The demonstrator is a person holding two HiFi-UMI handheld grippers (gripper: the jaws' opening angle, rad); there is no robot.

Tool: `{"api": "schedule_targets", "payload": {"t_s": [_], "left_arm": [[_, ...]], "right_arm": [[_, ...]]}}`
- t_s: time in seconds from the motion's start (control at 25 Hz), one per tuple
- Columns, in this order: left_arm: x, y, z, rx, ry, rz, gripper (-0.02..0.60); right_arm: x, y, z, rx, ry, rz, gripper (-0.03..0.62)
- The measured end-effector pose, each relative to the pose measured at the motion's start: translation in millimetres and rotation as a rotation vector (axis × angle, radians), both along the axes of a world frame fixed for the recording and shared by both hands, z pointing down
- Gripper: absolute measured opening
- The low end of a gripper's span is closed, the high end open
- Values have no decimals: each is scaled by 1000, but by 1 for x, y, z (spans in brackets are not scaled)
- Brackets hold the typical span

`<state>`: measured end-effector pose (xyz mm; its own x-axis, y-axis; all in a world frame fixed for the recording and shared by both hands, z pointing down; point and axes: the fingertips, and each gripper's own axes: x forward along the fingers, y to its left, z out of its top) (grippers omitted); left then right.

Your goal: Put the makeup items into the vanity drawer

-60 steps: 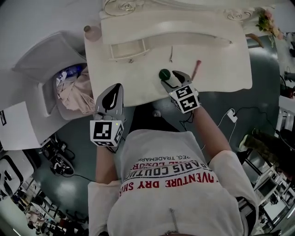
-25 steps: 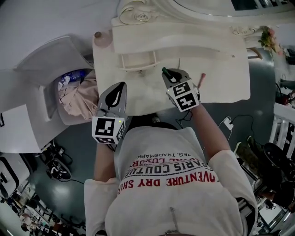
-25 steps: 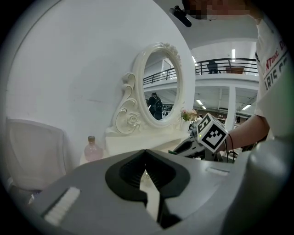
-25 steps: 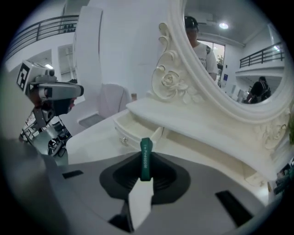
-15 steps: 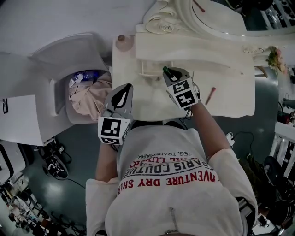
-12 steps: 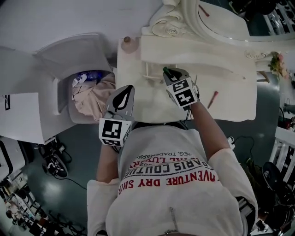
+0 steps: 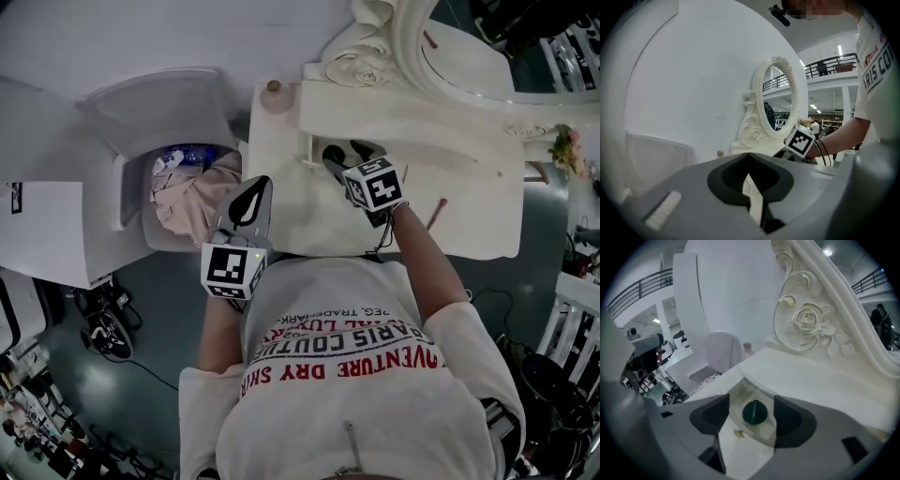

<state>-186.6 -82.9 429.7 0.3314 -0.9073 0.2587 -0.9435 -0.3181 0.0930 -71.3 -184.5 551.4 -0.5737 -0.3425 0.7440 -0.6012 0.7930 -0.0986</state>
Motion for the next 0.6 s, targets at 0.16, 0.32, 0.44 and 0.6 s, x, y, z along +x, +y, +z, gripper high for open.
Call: {"api": "schedule_targets", "payload": {"t_s": [0.16,0.32,0.44,0.6], "left_arm": [[8,-6,-3,4,6,15,11],[30,-16,-4,0,4,57,11],[51,-28,-7,1,12,85,11],[85,-43,-9,1,25,139,11]], "right_arm": [[13,-1,-9,17,-18,35,267],[41,-3,-19,50,-16,79,267],[74,-10,-22,66,-3,135,267],[123,-12,-18,55,23,209,267]]}}
